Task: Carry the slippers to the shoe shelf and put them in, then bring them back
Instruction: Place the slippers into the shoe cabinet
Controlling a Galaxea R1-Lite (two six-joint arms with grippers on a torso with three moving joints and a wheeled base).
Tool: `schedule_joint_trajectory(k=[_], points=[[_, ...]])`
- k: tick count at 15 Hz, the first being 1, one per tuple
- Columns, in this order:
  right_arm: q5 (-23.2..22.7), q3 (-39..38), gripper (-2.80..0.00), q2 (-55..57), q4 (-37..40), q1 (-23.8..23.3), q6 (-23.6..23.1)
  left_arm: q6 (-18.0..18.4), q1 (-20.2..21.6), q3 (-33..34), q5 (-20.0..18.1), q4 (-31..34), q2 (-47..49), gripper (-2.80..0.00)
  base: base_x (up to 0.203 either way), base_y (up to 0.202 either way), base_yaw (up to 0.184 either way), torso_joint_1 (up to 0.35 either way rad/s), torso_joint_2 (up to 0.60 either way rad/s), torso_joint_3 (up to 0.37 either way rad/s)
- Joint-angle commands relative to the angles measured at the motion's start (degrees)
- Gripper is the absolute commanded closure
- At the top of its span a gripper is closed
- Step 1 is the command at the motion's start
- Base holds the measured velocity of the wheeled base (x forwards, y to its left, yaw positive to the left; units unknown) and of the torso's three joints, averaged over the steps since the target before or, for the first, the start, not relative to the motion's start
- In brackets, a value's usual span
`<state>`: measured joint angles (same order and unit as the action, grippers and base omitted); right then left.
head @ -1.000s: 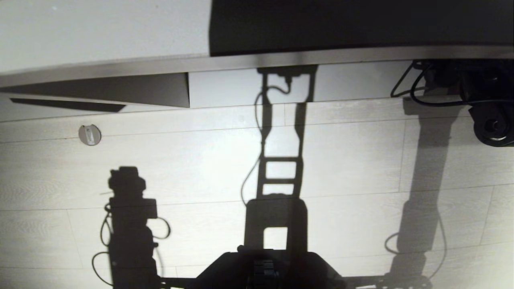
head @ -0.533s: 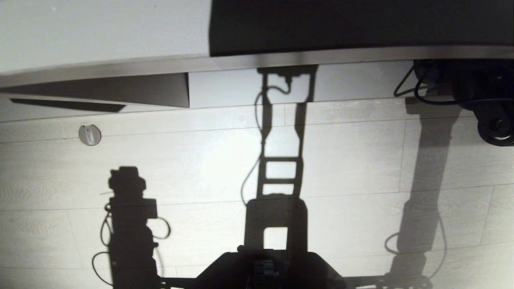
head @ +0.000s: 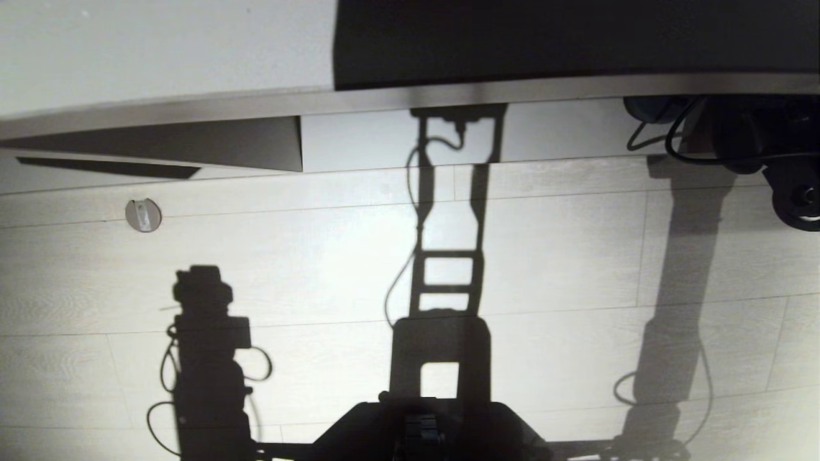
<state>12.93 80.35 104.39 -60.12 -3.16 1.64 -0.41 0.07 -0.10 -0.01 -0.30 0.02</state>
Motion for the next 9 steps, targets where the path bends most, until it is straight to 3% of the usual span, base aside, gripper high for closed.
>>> schedule_joint_trajectory(k=[1,9], points=[[0.08,-0.55,-2.8,-1.3,-0.08,0.08,0.21,-0.02,0.01,0.01,0.01,-0.05,-0.02,0.0,0.0,0.0,0.0,0.0,0.0,0.0],[-0.27,-4.69,-2.8,-5.52,8.1,0.17,1.88,-0.02,0.01,0.01,0.01,-0.05,-0.02,0.0,0.0,0.0,0.0,0.0,0.0,0.0]])
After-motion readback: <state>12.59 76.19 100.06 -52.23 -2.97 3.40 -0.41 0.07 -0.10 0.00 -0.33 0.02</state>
